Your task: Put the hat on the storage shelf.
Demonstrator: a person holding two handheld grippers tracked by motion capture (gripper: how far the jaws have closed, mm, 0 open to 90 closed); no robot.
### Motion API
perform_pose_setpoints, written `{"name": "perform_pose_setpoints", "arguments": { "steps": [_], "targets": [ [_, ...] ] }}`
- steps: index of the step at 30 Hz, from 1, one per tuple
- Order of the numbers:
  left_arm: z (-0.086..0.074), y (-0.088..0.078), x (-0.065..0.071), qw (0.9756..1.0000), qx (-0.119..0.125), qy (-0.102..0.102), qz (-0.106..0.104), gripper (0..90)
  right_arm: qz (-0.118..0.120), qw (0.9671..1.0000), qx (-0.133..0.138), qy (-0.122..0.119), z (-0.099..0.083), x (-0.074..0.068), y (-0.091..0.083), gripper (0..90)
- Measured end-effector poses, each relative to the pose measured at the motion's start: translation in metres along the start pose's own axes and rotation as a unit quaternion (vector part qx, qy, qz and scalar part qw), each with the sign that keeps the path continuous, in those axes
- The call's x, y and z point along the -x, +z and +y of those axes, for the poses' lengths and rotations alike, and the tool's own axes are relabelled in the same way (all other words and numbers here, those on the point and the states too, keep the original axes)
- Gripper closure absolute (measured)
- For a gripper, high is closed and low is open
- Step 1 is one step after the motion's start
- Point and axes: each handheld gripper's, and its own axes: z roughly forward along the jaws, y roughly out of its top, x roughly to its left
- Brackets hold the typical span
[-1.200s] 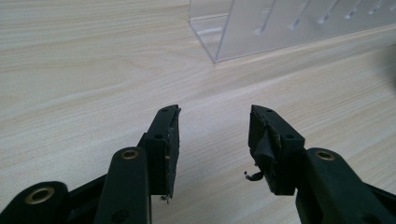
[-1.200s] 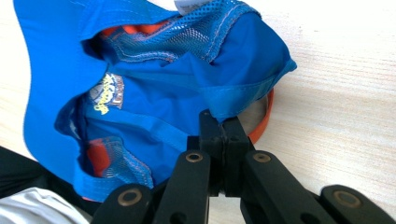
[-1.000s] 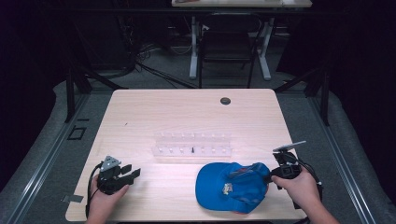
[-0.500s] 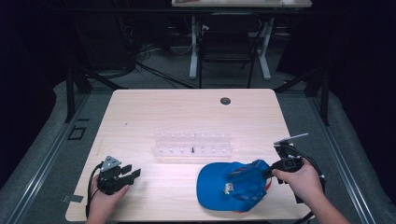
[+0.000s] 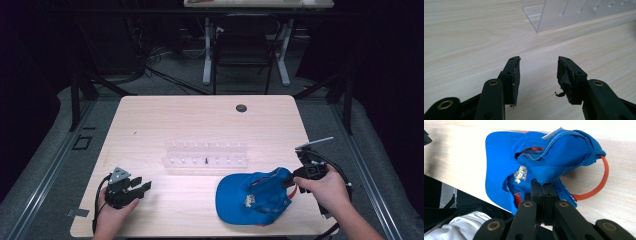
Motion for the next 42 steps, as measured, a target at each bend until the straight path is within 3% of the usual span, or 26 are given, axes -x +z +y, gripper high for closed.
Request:
{"name": "perform_pose_setpoints", "arguments": {
  "steps": [7, 13, 17, 19, 20, 25, 30, 34, 39, 40, 42],
  "targets": [
    [0.0, 0.001, 0.0, 1.0, 0.001, 0.001, -0.001, 53.6, 0.016, 0.9999, 0.005, 0.005, 0.002, -0.006, -0.007, 90.0],
    [0.0, 0.001, 0.0, 1.0, 0.001, 0.001, 0.0, 53.6, 0.066, 0.9973, 0.005, 0.031, 0.006, -0.008, -0.017, 90.0],
    [-0.001, 0.001, 0.0, 1.0, 0.003, 0.0, 0.001, 53.6, 0.082, 0.9955, 0.007, 0.048, 0.007, -0.011, -0.021, 90.0],
    [0.0, 0.001, 0.0, 1.0, 0.002, 0.0, 0.0, 53.6, 0.086, 0.9953, -0.001, 0.044, 0.008, -0.01, -0.023, 90.0],
    [0.0, 0.001, 0.0, 1.0, 0.001, 0.0, 0.0, 53.6, 0.096, 0.994, 0.004, 0.052, 0.008, -0.011, -0.024, 90.0],
    [0.0, 0.001, 0.0, 1.0, 0.002, 0.0, 0.0, 53.6, 0.121, 0.9916, -0.003, 0.046, 0.009, -0.011, -0.028, 90.0],
    [0.0, 0.0, 0.0, 1.0, 0.001, 0.0, 0.002, 53.6, 0.151, 0.9871, -0.001, 0.053, 0.01, -0.014, -0.033, 90.0],
    [0.0, 0.0, -0.001, 1.0, 0.004, -0.001, 0.003, 53.6, 0.162, 0.9853, -0.002, 0.056, 0.011, -0.016, -0.036, 90.0],
    [0.0, 0.0, 0.0, 1.0, 0.006, -0.002, 0.003, 53.6, 0.191, 0.9793, 0.011, 0.066, 0.01, -0.02, -0.039, 90.0],
    [0.0, 0.0, -0.001, 1.0, 0.004, -0.001, 0.002, 53.6, 0.205, 0.9763, 0.016, 0.067, 0.011, -0.02, -0.041, 90.0],
    [0.0, 0.0, -0.001, 1.0, 0.005, 0.0, 0.003, 53.6, 0.213, 0.9748, 0.016, 0.066, 0.011, -0.02, -0.043, 90.0]
  ]
}}
